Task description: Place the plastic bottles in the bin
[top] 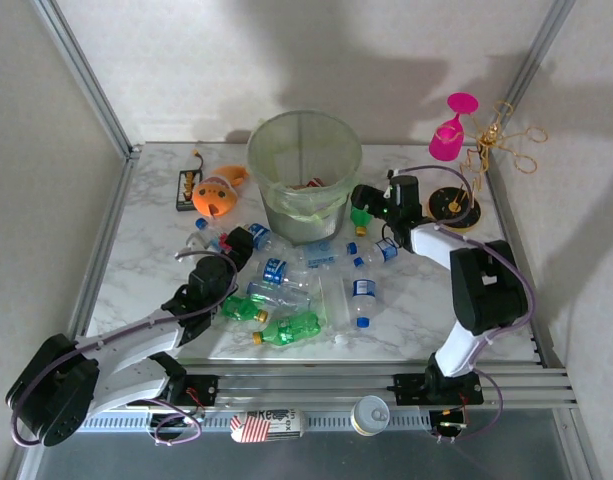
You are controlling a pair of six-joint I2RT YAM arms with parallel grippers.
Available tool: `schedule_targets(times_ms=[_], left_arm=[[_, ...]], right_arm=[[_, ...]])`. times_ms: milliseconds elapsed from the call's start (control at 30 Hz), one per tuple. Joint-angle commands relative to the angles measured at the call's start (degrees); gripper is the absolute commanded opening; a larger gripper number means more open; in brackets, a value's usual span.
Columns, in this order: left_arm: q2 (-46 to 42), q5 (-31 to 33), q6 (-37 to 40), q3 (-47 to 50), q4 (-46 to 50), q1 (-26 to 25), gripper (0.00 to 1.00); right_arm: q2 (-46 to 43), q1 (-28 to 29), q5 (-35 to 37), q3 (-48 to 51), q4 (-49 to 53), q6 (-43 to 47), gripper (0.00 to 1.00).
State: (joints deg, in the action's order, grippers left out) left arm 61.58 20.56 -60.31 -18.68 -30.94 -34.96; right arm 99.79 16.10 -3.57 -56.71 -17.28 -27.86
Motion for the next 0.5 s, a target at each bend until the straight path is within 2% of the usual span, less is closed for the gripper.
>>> schedule_targets(times_ms=[0, 233, 467], left_arm=[[1.85, 1.33, -2.37, 0.42, -4.21, -2.30, 0.99], [7.16, -0.11, -1.85, -2.49, -6.18, -4.38, 1.00], [8.78, -0.56, -1.47, -3.65, -5.98, -5.12, 1.00]], right_arm=[[3.21, -0.28, -2.94, -3.32, 0.14, 0.27, 0.92], [8.39, -0.27, -1.60, -6.55, 0.92, -0.23, 0.92], [12.85, -0.28, -1.71, -9.18, 2.34, -0.31, 0.89]])
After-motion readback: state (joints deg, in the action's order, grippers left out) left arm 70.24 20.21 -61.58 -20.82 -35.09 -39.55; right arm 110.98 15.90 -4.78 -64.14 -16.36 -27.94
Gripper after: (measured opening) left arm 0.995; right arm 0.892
